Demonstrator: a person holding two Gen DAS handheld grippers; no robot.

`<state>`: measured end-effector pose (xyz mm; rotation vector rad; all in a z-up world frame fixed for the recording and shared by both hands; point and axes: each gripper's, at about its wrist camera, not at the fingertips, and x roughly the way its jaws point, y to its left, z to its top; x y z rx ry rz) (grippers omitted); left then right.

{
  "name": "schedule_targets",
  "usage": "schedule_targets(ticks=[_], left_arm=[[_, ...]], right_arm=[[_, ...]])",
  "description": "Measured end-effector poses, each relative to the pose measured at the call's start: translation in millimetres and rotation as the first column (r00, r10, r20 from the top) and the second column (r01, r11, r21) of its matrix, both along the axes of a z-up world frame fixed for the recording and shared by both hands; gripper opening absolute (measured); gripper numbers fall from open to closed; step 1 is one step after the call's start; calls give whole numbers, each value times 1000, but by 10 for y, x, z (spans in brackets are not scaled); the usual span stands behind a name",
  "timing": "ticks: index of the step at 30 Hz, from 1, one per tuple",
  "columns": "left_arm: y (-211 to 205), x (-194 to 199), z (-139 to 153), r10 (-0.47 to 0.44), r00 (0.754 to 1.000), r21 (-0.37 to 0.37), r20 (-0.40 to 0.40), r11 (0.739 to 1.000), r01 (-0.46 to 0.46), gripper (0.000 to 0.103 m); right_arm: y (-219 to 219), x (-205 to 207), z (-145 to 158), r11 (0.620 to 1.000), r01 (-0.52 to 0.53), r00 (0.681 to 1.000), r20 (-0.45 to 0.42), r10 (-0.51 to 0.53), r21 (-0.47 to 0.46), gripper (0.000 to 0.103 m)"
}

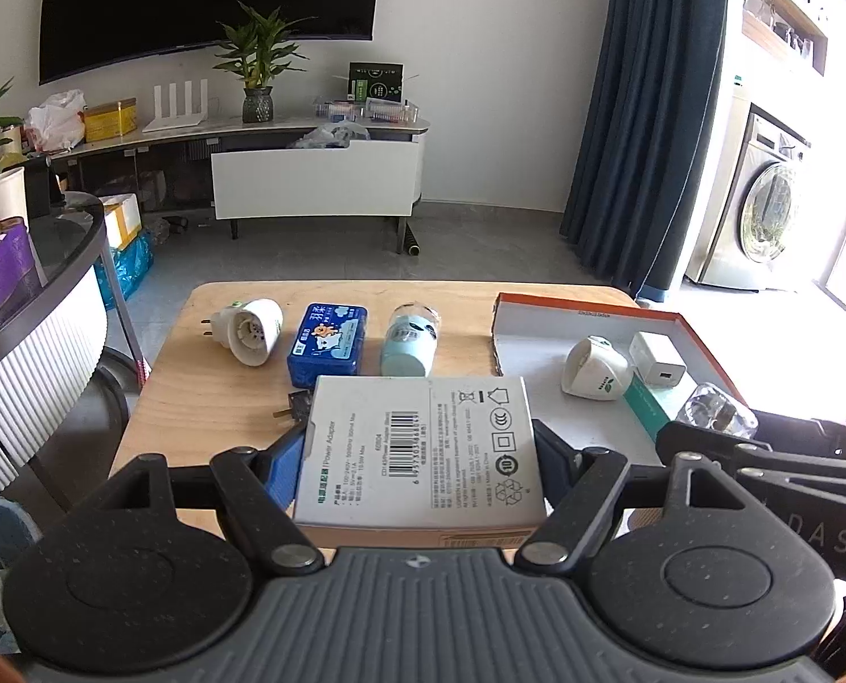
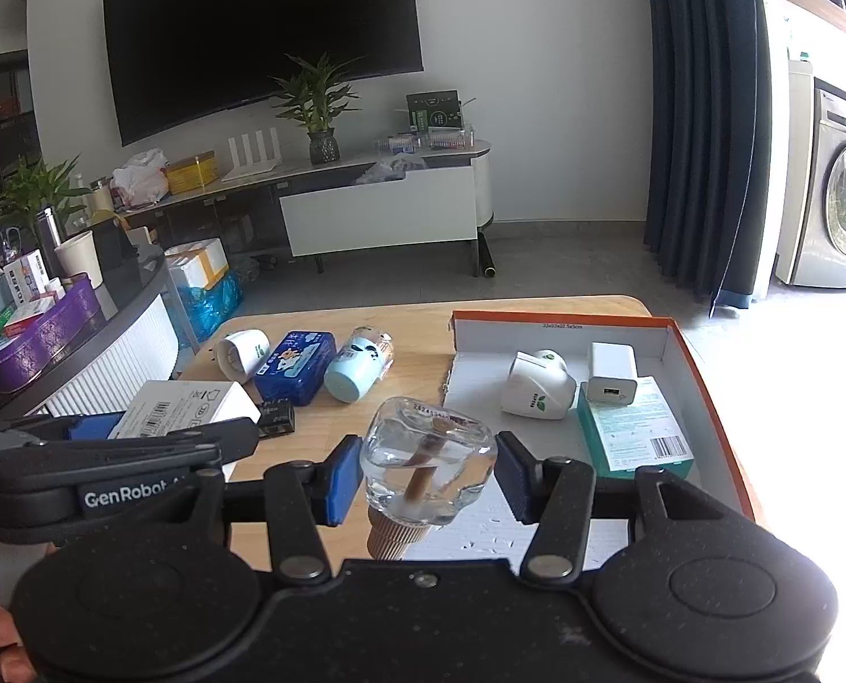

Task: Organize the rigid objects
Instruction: 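Carry the glass bottle with the right gripper while the left gripper carries the Power Adapter box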

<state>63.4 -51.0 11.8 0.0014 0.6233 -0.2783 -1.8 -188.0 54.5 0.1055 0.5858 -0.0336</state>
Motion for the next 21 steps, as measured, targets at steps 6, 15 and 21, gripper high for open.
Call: schedule_targets(ticks=[6, 15, 21], left_arm=[[-71, -30, -13, -22, 1000, 1, -4, 1000, 22, 78], [-234, -57, -1, -61, 998, 6, -7, 998, 61, 78], [-340, -72, -10, -87, 996, 7, -11, 996, 87, 78]], right_arm=[[-95, -51, -1, 1000, 20, 1000, 0, -20, -6, 62], [-206, -106, 23, 999, 52, 999, 7, -52, -10, 62], [-309, -143, 51, 997, 73, 997, 14, -72, -15, 62]])
